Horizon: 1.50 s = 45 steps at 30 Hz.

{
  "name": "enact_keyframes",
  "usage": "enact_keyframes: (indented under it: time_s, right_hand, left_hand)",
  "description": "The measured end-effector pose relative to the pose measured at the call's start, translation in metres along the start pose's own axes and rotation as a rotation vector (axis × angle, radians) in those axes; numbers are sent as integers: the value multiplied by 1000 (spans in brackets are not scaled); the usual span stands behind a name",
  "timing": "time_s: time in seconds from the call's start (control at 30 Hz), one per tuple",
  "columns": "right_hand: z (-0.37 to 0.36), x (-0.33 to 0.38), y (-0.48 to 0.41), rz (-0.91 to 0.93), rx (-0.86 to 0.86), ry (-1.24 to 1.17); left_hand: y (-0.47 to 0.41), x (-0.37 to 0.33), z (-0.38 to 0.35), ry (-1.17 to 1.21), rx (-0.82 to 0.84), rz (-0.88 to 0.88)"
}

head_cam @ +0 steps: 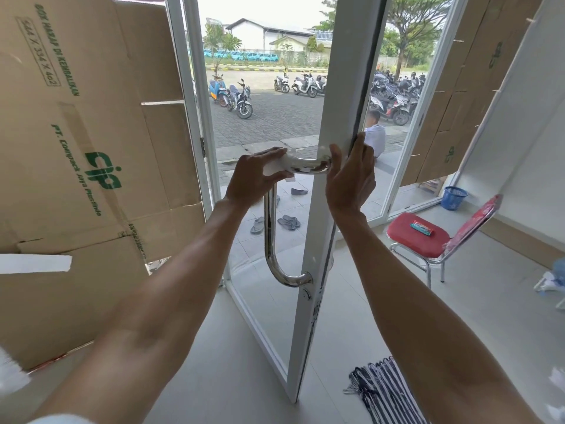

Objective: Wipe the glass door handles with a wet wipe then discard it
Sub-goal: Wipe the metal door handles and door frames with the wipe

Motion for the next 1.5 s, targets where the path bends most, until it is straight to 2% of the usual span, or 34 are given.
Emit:
enact_keyframes:
  time_s: [0.23,0.37,0.77,1.17,1.37,1.5]
  right_hand:
    - [-4,-2,-1,-24,39,-3]
    - [-2,-2,1,-10,52,-29]
    - [0,6,9,31,57,-28]
    - [3,13,16,51,15,-45]
    - [3,13,15,39,23,-51]
    - [4,13,14,49,26,-48]
  left_hand:
    - [-7,-44,-7,-122,36,-83]
    - [-6,-48,-3,-142,39,-91]
    - [9,-41,12,-101,-58,4]
    - [9,-22,17,-110,68,102]
    - [4,-35,11,-263,114,-1]
    - [2,-42,4,-247,108,-48]
Point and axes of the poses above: each hand's wrist, its own y-axis away from the middle knuckle, its own z-axis out of the back of the hand, x = y × z, the point moved 10 cm from there along -y, towards the middle knuckle, and after that the axes turned 3 degrees about -z, right-handed, at the moved point
